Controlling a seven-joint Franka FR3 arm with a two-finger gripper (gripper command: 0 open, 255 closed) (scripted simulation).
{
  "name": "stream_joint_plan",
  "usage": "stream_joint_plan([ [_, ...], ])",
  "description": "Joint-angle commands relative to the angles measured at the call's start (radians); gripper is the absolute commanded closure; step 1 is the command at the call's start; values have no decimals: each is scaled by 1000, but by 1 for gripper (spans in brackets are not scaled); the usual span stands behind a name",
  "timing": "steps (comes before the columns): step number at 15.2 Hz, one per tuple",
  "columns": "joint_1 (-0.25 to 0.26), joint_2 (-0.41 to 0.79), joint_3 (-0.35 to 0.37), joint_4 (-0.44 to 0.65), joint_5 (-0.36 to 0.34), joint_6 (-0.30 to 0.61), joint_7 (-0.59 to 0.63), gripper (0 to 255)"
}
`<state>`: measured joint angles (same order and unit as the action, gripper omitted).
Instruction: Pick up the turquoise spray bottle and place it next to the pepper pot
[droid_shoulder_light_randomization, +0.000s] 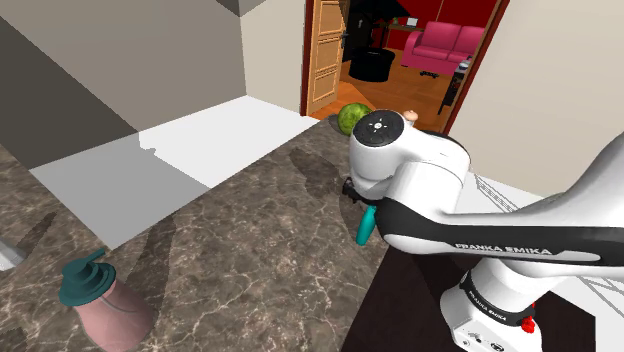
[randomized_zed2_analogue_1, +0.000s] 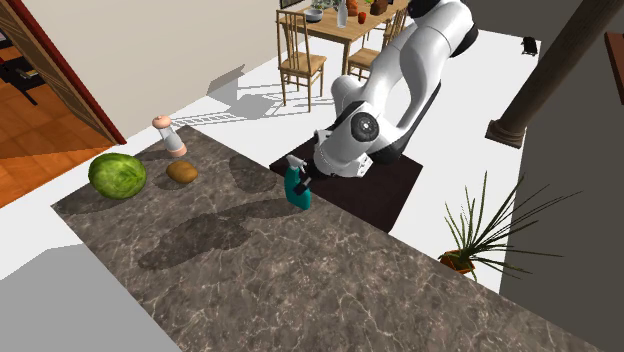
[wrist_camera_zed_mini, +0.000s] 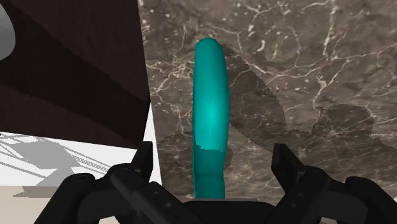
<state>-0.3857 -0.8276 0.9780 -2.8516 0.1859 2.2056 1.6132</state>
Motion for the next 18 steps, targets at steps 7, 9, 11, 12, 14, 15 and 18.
stream_joint_plan([
  [7,-70,69,68,-45,-3,128,31,0],
  [9,-71,69,68,-45,-3,128,31,0],
  [11,-71,69,68,-45,-3,128,31,0],
  [12,-71,69,68,-45,-3,128,31,0],
  [14,-70,69,68,-45,-3,127,31,255],
  [15,-70,69,68,-45,-3,127,31,255],
  [18,-71,69,68,-45,-3,127,31,255],
])
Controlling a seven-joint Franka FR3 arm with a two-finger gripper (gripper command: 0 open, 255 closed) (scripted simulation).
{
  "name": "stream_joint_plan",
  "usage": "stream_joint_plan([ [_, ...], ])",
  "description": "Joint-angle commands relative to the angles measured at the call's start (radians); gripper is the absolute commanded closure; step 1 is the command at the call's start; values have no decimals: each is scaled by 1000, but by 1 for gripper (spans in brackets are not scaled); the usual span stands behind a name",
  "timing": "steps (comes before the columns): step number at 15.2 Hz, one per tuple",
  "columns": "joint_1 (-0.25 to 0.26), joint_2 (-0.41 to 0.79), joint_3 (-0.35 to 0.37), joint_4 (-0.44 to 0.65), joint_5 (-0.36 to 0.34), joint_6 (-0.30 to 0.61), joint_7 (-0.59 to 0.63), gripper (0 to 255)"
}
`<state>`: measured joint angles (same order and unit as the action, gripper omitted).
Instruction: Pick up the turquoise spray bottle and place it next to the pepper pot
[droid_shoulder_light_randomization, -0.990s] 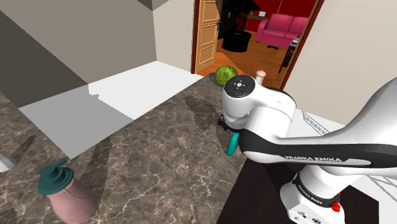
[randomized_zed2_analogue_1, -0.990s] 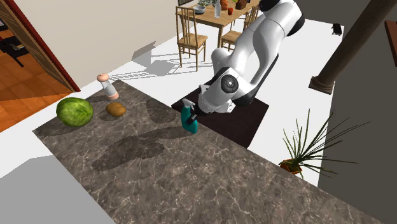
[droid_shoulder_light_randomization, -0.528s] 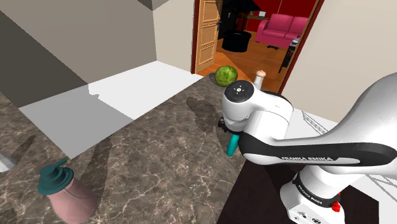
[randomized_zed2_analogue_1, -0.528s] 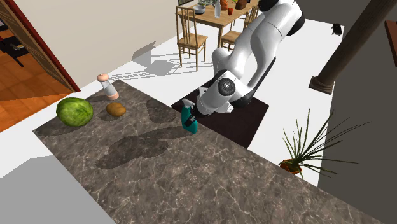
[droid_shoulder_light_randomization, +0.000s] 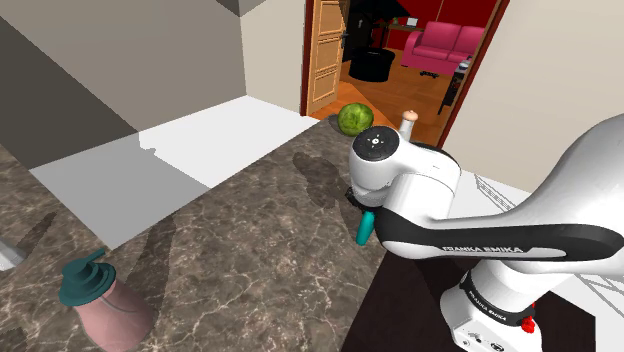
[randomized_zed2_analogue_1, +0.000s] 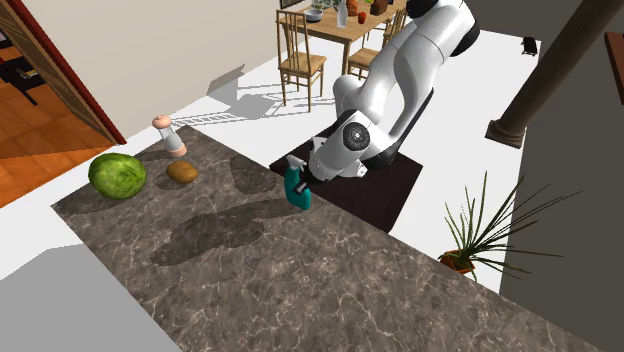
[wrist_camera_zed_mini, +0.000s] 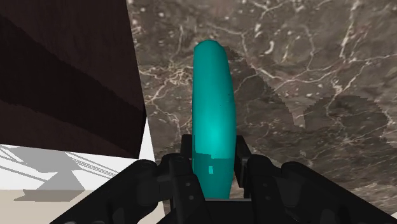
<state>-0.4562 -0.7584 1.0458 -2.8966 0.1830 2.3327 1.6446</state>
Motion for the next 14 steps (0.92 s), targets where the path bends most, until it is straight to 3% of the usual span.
stream_joint_plan([
  [1,0,0,0,0,0,0,0,255],
  [5,0,0,0,0,0,1,0,255],
  [14,59,-101,-119,49,-15,-152,-69,255],
])
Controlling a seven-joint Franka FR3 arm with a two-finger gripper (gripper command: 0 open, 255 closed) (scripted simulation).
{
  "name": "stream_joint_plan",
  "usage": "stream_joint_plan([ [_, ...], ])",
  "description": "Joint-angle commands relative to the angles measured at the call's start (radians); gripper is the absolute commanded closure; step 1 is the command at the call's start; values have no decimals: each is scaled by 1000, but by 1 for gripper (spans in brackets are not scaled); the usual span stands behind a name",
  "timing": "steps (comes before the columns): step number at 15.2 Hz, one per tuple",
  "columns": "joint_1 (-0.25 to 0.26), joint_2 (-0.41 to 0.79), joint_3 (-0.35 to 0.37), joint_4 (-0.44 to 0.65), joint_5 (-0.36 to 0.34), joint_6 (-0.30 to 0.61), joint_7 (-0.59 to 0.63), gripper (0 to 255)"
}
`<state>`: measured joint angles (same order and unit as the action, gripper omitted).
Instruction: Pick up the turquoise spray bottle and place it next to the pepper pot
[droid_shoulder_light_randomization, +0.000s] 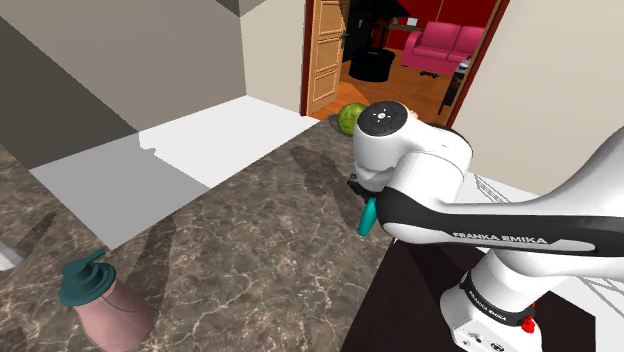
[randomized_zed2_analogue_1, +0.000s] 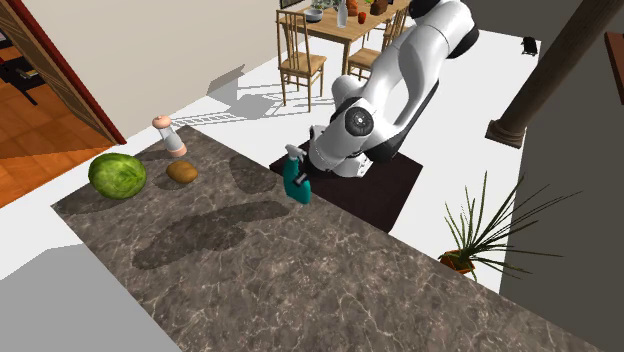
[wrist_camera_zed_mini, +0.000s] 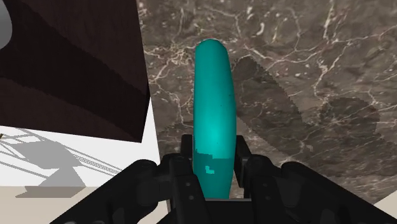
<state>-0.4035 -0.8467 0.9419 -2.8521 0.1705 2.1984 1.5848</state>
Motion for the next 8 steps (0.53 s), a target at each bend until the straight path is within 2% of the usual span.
stream_joint_plan([
  [1,10,-22,-27,11,-6,-33,-17,255],
  [8,24,-78,-98,65,-30,-138,-61,255],
])
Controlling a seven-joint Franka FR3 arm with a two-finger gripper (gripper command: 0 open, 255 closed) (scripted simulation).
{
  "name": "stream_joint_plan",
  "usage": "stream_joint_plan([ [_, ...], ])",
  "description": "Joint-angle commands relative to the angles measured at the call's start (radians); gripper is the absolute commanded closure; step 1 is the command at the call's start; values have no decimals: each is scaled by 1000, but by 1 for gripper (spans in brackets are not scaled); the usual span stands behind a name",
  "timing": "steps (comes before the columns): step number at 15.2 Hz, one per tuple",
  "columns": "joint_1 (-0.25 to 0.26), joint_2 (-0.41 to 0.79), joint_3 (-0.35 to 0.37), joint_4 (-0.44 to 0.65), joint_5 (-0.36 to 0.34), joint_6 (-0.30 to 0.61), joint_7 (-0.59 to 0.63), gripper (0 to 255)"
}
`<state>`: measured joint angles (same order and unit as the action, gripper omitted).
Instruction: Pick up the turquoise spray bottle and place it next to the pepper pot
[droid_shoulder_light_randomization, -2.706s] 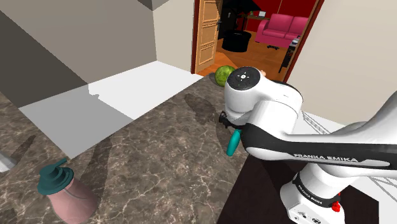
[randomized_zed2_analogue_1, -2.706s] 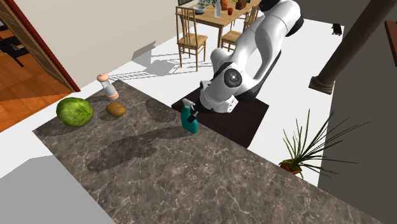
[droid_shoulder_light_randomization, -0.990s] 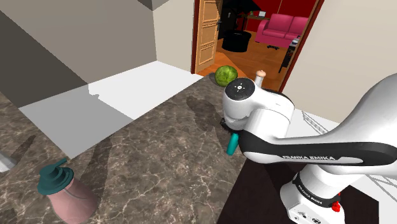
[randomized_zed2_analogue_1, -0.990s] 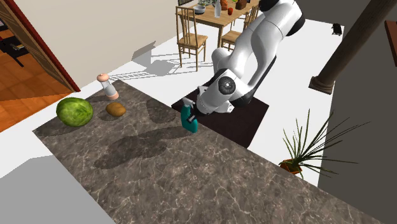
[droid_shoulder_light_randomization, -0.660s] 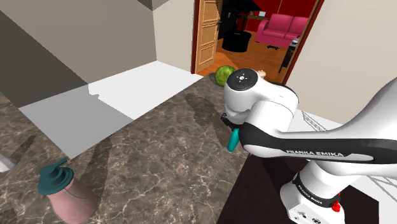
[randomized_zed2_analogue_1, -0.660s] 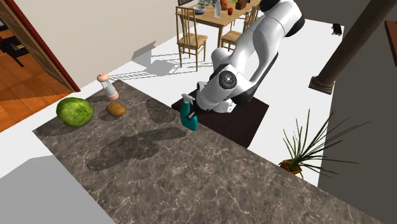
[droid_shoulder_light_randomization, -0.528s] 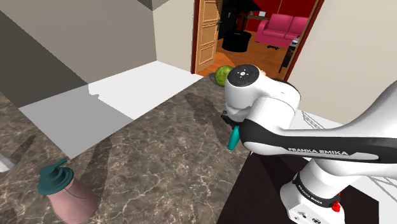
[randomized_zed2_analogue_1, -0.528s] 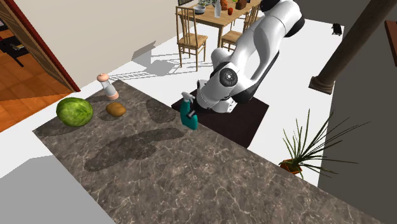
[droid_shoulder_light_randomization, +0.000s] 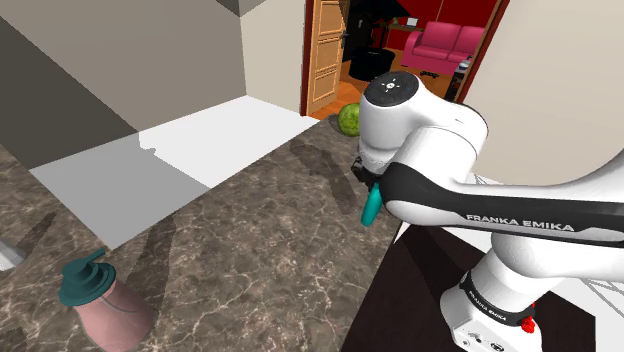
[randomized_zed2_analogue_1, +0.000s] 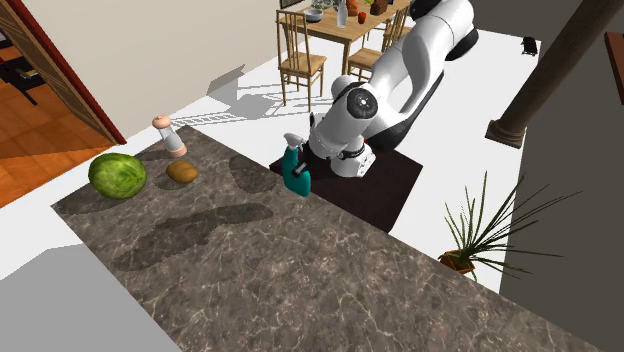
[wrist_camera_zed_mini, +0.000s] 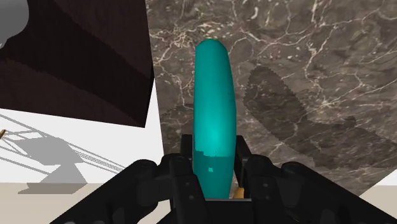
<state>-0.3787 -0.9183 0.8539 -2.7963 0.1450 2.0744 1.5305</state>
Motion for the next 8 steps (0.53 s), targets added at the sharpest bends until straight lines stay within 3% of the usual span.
stream_joint_plan([
  [1,0,-12,-19,18,-9,-28,-13,255],
  [8,-1,-47,-77,83,-37,-121,-52,255],
])
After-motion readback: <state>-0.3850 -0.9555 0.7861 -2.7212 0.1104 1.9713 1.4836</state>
